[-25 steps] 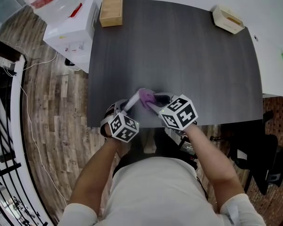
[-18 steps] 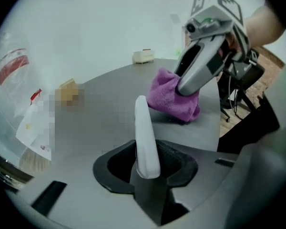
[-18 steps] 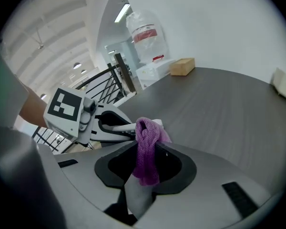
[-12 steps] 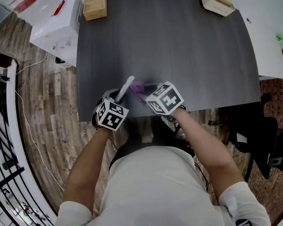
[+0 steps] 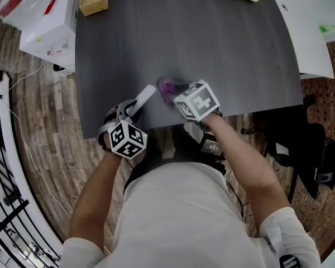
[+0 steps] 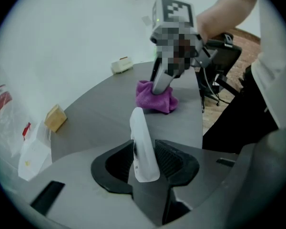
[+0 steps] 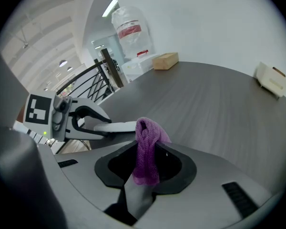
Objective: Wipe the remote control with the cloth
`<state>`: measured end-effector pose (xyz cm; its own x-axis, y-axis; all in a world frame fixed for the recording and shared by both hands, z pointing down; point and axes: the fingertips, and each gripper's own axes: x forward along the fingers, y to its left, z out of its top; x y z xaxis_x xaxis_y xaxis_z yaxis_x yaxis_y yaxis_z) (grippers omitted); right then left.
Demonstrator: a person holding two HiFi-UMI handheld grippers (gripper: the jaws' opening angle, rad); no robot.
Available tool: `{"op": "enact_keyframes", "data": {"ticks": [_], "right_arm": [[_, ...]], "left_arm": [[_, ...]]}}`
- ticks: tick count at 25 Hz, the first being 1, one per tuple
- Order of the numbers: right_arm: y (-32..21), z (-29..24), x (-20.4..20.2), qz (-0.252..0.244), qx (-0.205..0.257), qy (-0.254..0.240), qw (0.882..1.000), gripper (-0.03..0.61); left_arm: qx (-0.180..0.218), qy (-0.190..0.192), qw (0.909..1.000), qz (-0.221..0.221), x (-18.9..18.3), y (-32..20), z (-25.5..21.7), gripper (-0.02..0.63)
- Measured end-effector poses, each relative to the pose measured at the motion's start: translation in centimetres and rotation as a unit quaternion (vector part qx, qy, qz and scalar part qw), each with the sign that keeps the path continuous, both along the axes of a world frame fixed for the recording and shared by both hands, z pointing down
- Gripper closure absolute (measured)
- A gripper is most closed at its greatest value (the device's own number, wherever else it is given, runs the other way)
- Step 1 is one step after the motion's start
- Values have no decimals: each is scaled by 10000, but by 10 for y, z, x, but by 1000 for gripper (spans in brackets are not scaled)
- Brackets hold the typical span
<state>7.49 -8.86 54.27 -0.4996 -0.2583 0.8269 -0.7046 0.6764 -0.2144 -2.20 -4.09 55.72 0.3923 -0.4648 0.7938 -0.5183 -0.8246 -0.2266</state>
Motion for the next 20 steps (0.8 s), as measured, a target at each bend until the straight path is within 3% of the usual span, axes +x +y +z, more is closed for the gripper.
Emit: {"op": "enact_keyframes", "data": {"ticks": [5, 12, 15, 20], "right_arm": [[-2, 4, 7, 99, -6, 252, 9996, 469], [-11, -9, -3, 139, 254, 442, 9986, 469], [-13, -22, -23, -235, 588, 658, 9958, 469], [2, -6, -49, -1152, 897, 1307, 9806, 469]], "left_arm": [[237, -119, 9992, 296, 6, 17, -5, 461], [-82, 216, 9997, -81, -15, 20, 2, 451], [-323, 341, 9989, 48, -10, 20, 3, 451], [-707, 402, 9965, 197, -16, 34, 6, 451]]}}
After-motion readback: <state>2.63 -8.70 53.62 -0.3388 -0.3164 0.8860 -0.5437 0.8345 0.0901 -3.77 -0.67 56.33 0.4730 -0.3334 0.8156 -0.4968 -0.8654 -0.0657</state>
